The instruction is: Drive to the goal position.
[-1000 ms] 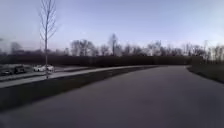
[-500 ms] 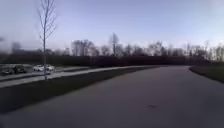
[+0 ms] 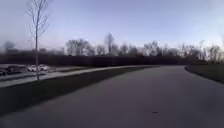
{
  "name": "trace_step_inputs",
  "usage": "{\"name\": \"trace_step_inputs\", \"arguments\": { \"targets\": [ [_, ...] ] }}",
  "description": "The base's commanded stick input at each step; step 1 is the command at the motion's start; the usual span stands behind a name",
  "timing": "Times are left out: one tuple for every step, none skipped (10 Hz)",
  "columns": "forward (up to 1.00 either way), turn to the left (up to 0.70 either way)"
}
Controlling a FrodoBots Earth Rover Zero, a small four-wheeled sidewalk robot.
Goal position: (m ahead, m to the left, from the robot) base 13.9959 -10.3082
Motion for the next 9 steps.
{"name": "trace_step_inputs", "arguments": {
  "targets": [
    [1.00,-0.39],
    [1.00,-0.39],
    [1.00,-0.39],
    [1.00,-0.39],
    [1.00,-0.39],
    [1.00,-0.20],
    [1.00,0.01],
    [1.00,0.01],
    [1.00,0.01]
  ]
}}
